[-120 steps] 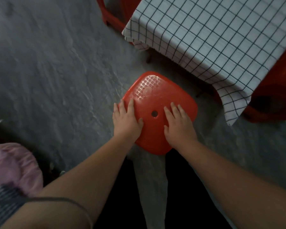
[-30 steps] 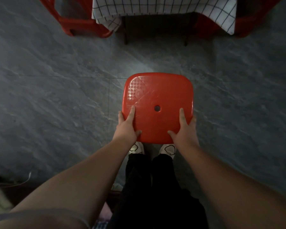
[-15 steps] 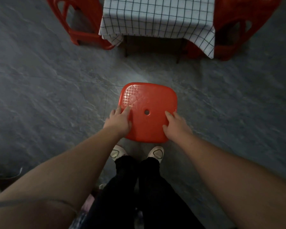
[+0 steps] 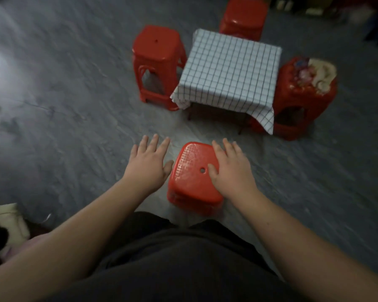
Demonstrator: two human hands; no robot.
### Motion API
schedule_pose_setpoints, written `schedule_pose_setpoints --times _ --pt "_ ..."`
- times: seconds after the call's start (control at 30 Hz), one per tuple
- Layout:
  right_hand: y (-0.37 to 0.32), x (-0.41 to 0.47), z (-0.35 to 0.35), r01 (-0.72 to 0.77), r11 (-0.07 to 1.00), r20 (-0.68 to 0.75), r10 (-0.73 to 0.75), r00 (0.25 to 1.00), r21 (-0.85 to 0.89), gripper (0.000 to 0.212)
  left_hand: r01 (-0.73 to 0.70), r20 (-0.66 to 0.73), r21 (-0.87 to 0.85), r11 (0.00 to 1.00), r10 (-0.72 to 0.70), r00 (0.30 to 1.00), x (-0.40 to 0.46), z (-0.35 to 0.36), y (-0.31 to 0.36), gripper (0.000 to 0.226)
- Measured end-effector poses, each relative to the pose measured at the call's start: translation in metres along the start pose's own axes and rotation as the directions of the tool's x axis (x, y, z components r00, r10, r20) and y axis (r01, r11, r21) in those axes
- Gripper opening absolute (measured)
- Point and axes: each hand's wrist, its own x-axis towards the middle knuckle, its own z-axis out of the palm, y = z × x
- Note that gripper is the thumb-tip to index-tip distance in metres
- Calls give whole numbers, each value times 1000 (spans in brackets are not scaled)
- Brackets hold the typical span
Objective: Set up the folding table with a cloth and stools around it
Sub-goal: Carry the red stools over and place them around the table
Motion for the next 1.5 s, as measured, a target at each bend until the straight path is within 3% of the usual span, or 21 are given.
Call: schedule_pose_setpoints --times 0.47,0.7,0.9,1.13,1.5 --pt "-148 -9 -117 270 961 -109 -275 955 -56 70 129 -202 -73 989 -141 969 -66 -140 -67 72" --pt "-220 37 -118 224 971 -156 -234 960 -80 71 86 -259 -91 992 -107 960 -36 -179 -145 73" --pt "-324 100 -101 128 992 -175 -130 976 -19 70 38 -228 -85 996 -56 972 -10 -219 -263 73" --pt "-435 163 -94 129 992 -209 -124 970 12 70 63 -225 -81 995 -80 971 24 -266 -378 73" --pt "-479 284 -98 91 996 -180 -92 979 -16 69 65 -214 -107 992 -87 973 129 -300 -454 74"
